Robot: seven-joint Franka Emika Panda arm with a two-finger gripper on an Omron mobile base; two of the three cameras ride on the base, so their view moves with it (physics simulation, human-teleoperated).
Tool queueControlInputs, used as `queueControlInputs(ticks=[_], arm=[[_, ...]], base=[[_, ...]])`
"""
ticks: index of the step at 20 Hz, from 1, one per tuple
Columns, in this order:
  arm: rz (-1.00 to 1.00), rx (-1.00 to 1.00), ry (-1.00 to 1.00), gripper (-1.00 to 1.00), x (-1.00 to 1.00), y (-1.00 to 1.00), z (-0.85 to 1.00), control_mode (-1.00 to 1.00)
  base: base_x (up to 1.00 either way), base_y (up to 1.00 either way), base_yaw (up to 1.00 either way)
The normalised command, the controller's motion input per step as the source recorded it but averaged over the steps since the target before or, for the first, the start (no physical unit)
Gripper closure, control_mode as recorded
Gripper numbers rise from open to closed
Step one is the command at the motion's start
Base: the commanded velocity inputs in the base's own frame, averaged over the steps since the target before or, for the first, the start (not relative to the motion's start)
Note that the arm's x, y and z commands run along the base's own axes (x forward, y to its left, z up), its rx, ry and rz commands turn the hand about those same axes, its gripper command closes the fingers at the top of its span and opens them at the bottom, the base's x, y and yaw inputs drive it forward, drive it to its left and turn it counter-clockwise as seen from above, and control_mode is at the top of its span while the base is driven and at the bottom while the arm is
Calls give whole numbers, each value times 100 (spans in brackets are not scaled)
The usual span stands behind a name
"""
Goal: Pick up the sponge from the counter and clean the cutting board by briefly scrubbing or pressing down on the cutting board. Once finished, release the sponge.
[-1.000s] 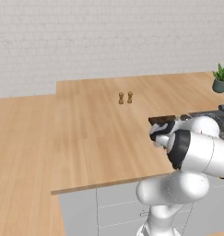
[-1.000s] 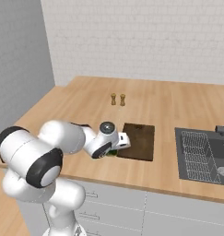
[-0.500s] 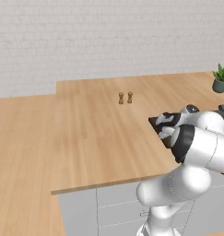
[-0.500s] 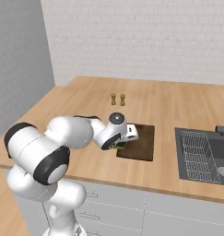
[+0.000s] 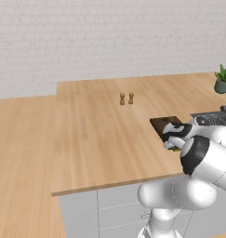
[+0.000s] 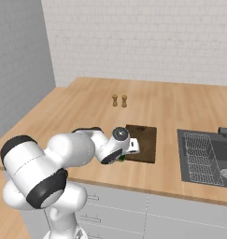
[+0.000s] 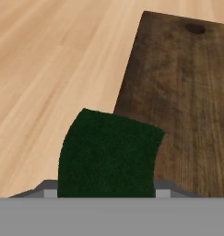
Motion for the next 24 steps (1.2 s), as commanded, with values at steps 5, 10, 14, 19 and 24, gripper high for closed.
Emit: queueControlInputs(ticks=[5, 10, 14, 19, 24], arm=[[1, 0, 0, 100, 35, -21, -12, -100], [4, 0, 0, 100, 0, -30, -14, -100], [3, 0, 0, 100, 3, -47, -14, -100], [4, -2, 0, 100, 31, -54, -14, -100], [5, -3, 0, 100, 27, -55, -12, -100]], base=[[0, 0, 0], [0, 0, 0], [0, 0, 0], [0, 0, 0], [0, 0, 0]])
